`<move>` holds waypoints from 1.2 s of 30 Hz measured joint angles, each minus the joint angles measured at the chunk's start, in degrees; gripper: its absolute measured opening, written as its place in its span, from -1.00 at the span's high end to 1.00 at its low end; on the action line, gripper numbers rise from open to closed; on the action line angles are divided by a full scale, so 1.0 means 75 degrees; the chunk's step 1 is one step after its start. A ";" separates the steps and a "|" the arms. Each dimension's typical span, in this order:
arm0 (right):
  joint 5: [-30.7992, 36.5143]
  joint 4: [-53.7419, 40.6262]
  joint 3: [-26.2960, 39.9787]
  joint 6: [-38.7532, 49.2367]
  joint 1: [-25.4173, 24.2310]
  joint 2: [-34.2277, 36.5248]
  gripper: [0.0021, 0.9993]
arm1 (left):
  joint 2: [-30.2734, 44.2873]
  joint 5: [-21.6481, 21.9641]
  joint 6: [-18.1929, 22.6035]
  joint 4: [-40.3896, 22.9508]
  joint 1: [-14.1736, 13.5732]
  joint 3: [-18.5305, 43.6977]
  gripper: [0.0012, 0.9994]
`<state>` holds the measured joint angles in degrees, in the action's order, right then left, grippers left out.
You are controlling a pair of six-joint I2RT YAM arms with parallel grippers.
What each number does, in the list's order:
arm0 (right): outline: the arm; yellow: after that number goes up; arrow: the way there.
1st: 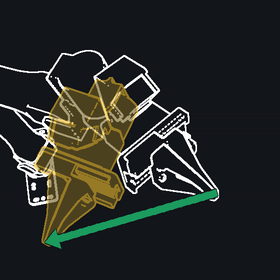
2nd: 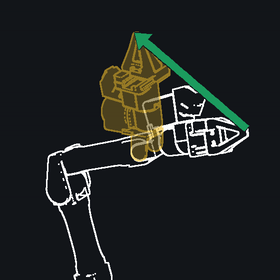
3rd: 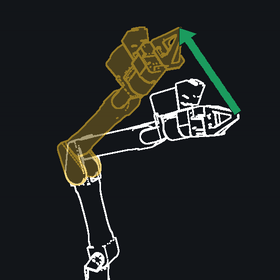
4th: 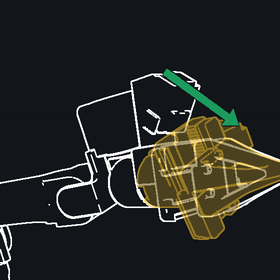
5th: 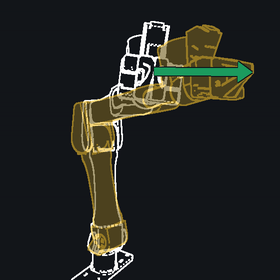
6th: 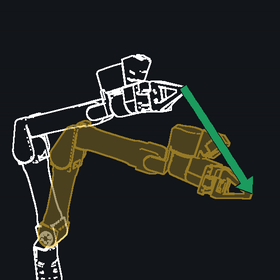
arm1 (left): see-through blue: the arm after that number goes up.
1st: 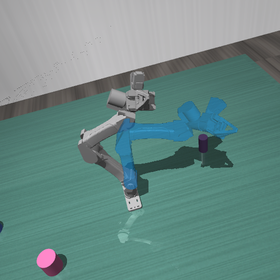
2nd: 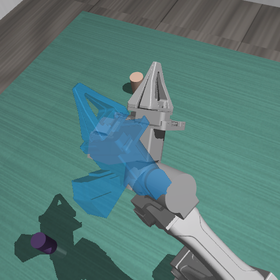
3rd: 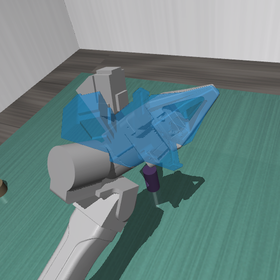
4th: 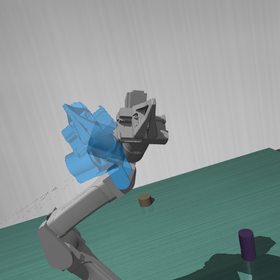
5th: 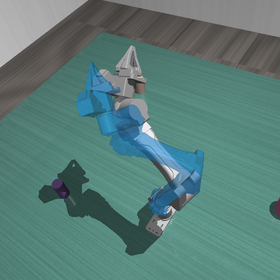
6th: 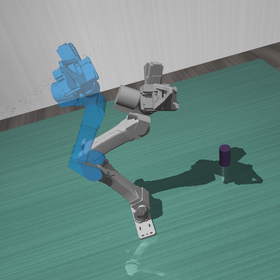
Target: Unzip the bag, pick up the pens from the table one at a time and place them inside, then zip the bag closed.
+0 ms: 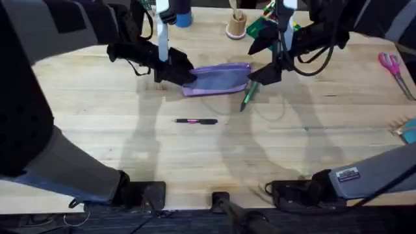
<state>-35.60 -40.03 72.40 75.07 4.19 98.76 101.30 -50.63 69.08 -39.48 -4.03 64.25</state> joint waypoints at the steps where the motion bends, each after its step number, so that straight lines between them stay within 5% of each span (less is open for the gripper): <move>1: -0.0003 0.0010 0.0000 -0.0003 0.0000 0.0000 -0.51 | 0.0000 0.0001 0.0000 0.0000 0.0000 0.0000 0.92; 8: -0.0011 0.0029 0.0000 0.0000 0.0000 0.0132 -0.45 | 0.0001 0.0003 0.0000 0.0003 0.0000 0.0000 0.92; 16: -0.0012 0.0081 0.0000 0.0002 0.0000 0.0262 0.14 | 0.0000 0.0003 0.0000 0.0012 0.0000 0.0000 0.92; 21: -0.0077 0.0077 0.0000 0.0008 0.0006 0.0262 0.90 | 0.0000 0.0000 0.0000 0.0017 0.0015 0.0000 0.92; 36: -0.0148 0.0078 0.0000 -0.0101 0.0000 0.0015 0.94 | 0.0000 0.0000 0.0000 0.0015 0.0036 0.0000 0.92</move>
<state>-36.71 -39.44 72.40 74.31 4.19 98.87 101.30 -50.63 69.08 -39.38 -3.76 64.25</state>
